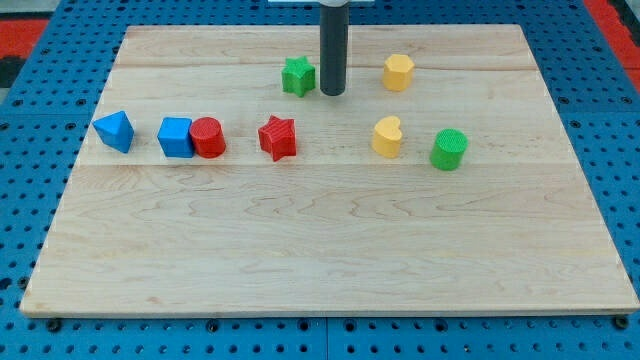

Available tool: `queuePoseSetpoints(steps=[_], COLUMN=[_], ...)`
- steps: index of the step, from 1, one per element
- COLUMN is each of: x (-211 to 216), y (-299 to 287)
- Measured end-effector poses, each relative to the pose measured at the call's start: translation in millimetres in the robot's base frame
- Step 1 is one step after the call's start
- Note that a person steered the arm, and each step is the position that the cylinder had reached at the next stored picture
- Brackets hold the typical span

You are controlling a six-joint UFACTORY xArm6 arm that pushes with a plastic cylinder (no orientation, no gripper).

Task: Slide the yellow heart above the green circle

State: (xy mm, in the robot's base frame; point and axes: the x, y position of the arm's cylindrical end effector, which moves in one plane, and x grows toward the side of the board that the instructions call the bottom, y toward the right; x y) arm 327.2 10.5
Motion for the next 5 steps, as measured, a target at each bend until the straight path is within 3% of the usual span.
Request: queuePoseSetpoints(steps=[1,2,3,4,5], x=[19,10,-14,2,47], y=[-25,-63,-46,-37,-9])
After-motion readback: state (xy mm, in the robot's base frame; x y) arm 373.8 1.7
